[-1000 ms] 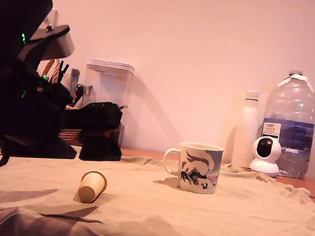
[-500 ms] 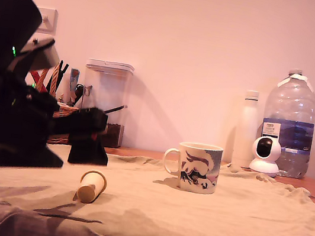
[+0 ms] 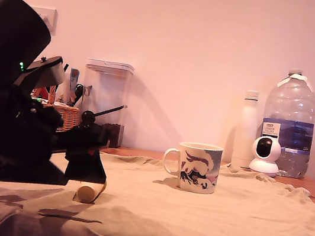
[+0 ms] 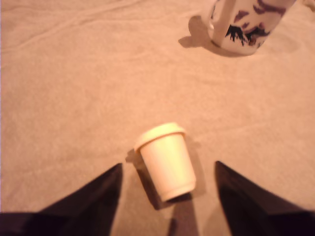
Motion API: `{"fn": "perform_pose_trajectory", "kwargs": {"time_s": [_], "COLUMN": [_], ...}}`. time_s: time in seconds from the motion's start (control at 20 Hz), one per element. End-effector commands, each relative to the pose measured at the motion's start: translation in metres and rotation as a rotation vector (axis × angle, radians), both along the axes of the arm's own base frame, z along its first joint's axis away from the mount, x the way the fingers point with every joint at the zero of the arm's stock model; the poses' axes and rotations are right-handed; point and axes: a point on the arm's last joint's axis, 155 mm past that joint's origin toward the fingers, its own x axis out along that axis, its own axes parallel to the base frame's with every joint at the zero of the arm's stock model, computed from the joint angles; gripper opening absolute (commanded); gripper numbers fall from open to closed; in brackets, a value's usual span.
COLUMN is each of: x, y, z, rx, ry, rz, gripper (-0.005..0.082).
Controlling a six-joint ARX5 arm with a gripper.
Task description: Pick up the coffee capsules on the table and drop them inside the coffee cup
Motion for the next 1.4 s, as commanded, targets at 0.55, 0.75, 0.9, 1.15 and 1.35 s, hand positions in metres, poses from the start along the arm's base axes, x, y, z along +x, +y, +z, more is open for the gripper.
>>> {"fn": "perform_pose_trajectory", "kwargs": {"time_s": [0.55, 0.75, 0.9, 1.15, 1.35], "x": [0.006, 0.007, 0.008, 0.005, 0.004], "y": [-0.007, -0.007, -0.008, -0.022, -0.033], "z": [-0.019, -0.019, -0.016, 0.001, 0.039], "rx": [0.047, 0.047, 0.052, 0.111, 0.088], "ry": [0.055, 0.054, 0.037, -0.070, -0.176], "rz": [-0.023, -0.023, -0.032, -0.159, -0.225], "gripper": [0.0261, 0.0194, 0.0179, 0.0179, 0.0179]}}
